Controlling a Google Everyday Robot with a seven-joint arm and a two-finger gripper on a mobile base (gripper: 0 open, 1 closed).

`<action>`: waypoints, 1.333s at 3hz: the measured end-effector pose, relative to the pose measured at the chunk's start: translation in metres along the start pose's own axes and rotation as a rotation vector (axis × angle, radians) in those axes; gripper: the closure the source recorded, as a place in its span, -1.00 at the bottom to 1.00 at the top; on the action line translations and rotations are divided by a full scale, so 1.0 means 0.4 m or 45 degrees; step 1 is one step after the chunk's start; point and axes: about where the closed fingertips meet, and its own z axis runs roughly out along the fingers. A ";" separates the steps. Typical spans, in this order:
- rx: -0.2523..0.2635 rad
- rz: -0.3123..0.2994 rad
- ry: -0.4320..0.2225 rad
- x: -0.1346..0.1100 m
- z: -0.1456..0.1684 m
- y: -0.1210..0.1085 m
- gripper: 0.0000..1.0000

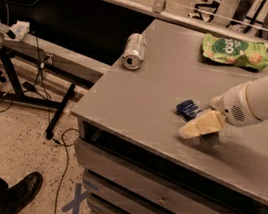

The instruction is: Move rxbar blueberry near green rice chip bag

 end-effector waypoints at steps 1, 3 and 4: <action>0.009 -0.004 -0.003 0.009 0.008 0.001 -0.21; 0.012 -0.002 -0.005 0.005 0.000 0.002 0.71; 0.012 -0.002 -0.005 0.003 -0.002 0.002 1.00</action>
Offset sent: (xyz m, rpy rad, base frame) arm -0.0028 -0.0050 -0.0114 0.0013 -0.0117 -0.0208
